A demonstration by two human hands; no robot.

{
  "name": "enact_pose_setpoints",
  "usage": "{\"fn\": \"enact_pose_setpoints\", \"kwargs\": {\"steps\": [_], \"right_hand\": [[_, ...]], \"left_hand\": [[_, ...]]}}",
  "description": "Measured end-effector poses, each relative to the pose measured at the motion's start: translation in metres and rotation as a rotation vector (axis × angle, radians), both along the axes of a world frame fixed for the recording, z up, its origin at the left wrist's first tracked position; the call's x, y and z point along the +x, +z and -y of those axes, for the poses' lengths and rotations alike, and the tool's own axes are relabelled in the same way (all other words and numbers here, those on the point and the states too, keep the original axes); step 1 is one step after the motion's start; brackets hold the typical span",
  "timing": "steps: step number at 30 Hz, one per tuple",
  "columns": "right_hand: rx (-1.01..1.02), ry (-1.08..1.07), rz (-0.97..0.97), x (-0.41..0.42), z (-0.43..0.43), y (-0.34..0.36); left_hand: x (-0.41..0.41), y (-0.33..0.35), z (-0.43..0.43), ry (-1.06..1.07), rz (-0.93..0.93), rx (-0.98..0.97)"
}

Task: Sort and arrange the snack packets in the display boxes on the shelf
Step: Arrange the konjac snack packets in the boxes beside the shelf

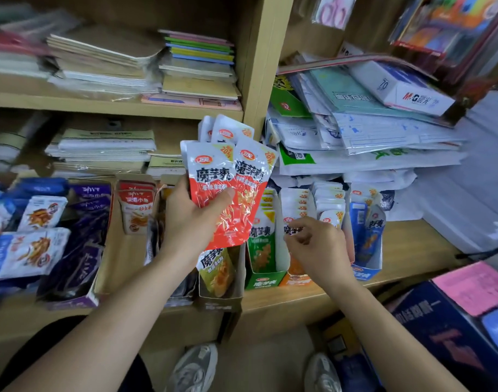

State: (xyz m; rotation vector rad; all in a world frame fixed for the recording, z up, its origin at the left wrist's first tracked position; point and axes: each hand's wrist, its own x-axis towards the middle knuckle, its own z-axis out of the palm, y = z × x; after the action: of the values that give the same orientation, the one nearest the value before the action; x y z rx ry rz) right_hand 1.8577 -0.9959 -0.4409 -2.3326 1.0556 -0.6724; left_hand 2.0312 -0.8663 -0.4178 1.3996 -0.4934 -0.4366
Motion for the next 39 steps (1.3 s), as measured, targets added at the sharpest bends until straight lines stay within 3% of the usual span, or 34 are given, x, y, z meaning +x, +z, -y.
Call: {"fn": "enact_pose_setpoints", "kwargs": {"steps": [3,8,12,19,24,30,33,36,39], "right_hand": [[0.064,-0.028,0.118,-0.005,0.001,0.007],[0.447,0.058,0.451,-0.007,0.001,0.020],[0.618,0.131,0.581,-0.009,0.000,0.027],[0.768,0.142,0.601,-0.016,0.009,0.026],[0.932,0.036,0.696,-0.010,-0.001,0.014],[0.689,0.124,0.588,-0.018,0.007,0.014],[0.603,0.092,0.521,-0.029,0.016,0.021],[0.450,-0.084,0.633,-0.048,0.029,0.031],[0.021,-0.379,0.644,-0.073,0.045,0.040]], "left_hand": [[-0.007,0.000,0.004,-0.046,-0.016,0.016],[-0.021,-0.004,0.011,-0.176,-0.050,0.056],[-0.038,-0.010,0.016,-0.232,-0.031,0.130],[-0.053,-0.013,0.025,-0.255,-0.202,0.029],[-0.063,-0.022,0.039,-0.065,-0.089,0.039],[-0.067,-0.022,0.050,-0.091,-0.113,-0.009],[-0.065,-0.022,0.051,-0.123,-0.017,-0.023],[-0.062,-0.020,0.057,-0.072,0.073,-0.029],[-0.059,-0.019,0.063,-0.002,0.110,-0.048]]}}
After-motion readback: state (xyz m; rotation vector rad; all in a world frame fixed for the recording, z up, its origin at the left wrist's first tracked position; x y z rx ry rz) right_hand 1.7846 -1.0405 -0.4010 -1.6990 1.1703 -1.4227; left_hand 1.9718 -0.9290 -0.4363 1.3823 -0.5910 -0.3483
